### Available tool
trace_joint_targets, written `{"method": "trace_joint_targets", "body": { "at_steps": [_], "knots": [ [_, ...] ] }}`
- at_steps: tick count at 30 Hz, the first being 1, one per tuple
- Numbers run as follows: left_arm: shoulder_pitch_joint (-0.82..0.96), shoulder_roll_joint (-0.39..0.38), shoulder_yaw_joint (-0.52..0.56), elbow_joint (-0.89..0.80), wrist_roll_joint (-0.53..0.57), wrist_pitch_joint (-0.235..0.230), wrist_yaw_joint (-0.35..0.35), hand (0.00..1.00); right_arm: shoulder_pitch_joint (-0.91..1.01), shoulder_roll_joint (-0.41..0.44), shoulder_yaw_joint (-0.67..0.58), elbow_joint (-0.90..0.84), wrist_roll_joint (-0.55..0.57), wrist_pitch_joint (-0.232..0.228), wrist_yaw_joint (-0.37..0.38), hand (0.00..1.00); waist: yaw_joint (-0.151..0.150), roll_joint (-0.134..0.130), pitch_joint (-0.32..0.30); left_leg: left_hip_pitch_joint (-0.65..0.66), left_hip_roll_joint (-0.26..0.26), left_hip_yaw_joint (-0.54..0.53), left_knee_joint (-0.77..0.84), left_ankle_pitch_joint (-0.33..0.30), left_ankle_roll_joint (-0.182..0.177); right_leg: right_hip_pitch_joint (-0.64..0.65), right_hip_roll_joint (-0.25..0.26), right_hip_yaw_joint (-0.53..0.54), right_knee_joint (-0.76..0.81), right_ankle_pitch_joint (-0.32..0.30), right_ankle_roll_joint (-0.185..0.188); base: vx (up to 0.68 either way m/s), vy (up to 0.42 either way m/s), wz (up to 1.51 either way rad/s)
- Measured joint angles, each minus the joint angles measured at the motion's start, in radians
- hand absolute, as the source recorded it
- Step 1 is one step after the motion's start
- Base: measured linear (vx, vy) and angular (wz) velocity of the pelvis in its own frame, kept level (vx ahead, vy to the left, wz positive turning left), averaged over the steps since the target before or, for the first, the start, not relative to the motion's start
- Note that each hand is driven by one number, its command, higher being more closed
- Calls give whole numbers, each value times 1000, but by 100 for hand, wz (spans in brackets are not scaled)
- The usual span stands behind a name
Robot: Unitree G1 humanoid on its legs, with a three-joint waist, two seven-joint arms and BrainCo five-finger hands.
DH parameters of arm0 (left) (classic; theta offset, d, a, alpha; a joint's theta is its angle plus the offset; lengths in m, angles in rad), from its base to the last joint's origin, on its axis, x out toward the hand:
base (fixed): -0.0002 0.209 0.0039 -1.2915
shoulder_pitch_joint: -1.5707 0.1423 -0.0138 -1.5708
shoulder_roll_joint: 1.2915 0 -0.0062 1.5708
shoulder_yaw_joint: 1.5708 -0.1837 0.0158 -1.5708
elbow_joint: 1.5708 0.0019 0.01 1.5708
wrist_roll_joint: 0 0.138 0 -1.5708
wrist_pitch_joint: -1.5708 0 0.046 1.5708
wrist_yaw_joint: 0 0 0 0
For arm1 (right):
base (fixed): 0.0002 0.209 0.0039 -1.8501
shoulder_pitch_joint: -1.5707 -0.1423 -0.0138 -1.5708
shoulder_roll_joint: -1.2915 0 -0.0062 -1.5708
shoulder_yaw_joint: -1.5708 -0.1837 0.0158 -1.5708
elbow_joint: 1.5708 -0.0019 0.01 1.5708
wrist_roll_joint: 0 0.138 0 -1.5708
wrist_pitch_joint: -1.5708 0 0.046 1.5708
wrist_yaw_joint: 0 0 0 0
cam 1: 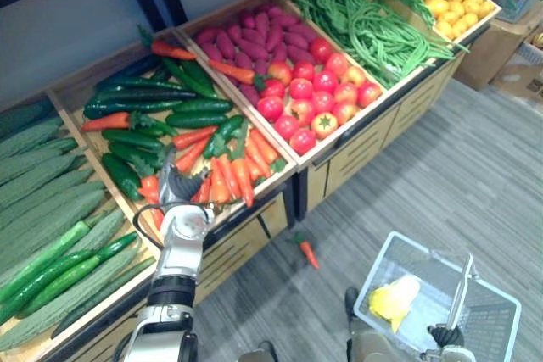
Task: Pick vegetable in the basket
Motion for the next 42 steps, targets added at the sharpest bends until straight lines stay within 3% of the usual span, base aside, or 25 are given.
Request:
{"method": "trace_joint_targets", "body": {
  "at_steps": [7, 25, 33, 37, 42],
  "knots": [
    [48, -64, 0, 1, -42, 0, 13, 0, 0, 0, 5, 0, -2, 7, 0, 100, -14, 0, -14, 7, -2, 0, -6, 0, 0, 1, 0, 5, -1, 0, 0, -16, -16, -1],
    [34, -70, 0, 97, -40, 22, 40, 0, 4, 0, 32, 1, -21, 6, -4, 100, -27, 1, -43, 24, -3, 7, -23, 0, 0, 4, 4, 12, -7, 0, 0, -4, -10, -2],
    [-17, -110, 4, 138, -84, 36, 69, 0, 5, 1, 38, 0, -21, 6, -9, 100, -30, 1, -43, 25, -2, 24, -26, 0, 0, -6, 8, 25, -7, 0, 0, -12, -30, -5],
    [-37, -114, 3, 138, -90, 36, 88, 0, 0, 11, 41, -1, -20, 3, -17, 100, -52, 2, -43, 25, 0, 26, -27, -1, -1, -9, 11, 26, -7, 0, 0, -5, -30, -3],
    [-73, -137, -5, 133, -116, 35, 111, 0, 0, 17, 40, -2, -20, 2, -22, 100, -59, 3, -43, 25, 3, 27, -26, -1, -2, -10, 14, 27, -8, -1, -2, -15, -35, -1]
  ]
}}
